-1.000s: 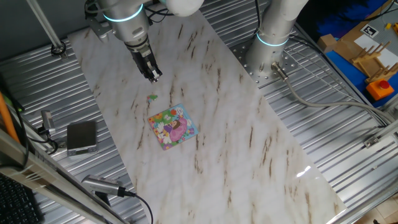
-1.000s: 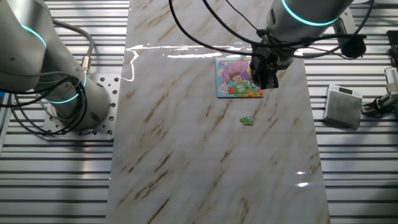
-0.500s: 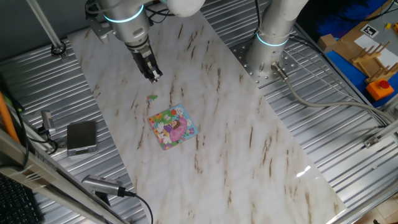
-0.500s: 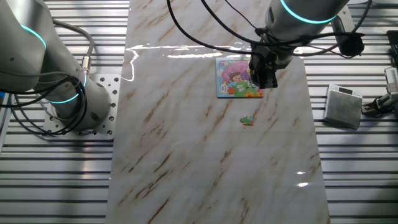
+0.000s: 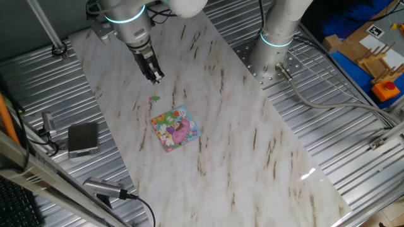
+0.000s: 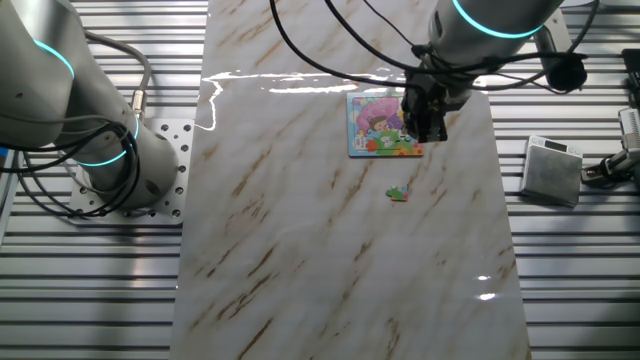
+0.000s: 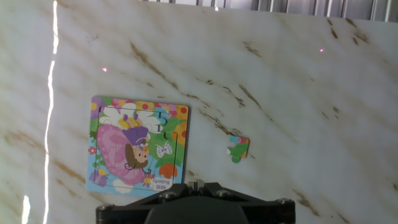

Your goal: Assemble one piece of a puzzle

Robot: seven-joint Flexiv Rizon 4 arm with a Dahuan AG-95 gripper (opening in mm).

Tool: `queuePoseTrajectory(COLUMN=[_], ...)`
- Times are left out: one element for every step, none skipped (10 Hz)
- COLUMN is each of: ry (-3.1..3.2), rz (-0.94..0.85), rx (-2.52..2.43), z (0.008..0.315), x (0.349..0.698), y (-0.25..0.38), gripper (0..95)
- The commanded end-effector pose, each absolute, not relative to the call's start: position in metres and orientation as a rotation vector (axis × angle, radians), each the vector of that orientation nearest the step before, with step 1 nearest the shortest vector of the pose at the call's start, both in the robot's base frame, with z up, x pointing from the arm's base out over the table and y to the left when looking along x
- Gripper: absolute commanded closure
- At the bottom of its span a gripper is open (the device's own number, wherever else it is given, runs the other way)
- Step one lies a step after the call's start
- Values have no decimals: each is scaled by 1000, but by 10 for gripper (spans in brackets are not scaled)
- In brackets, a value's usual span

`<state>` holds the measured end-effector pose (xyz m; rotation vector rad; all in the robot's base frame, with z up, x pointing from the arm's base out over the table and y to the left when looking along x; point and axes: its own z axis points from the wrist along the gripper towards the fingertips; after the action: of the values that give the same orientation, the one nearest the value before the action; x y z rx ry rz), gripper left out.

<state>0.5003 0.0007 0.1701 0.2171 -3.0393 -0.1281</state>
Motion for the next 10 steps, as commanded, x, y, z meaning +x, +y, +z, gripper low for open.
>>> queuePoseTrajectory(ry=[-3039, -3040, -3043, -3044, -3044, -3042, -3042, -3042, -3039, -3031], rz=[-120, -109, -108, -107, -107, -98, -98, -99, -100, -101], rx=[214, 194, 176, 162, 156, 160, 159, 161, 164, 174], z=[170, 170, 170, 170, 170, 170, 170, 170, 170, 170], x=[500, 500, 500, 500, 500, 500, 500, 500, 500, 500], y=[1, 1, 1, 1, 1, 1, 1, 1, 1, 0], gripper=[950, 950, 950, 950, 950, 950, 950, 950, 950, 950])
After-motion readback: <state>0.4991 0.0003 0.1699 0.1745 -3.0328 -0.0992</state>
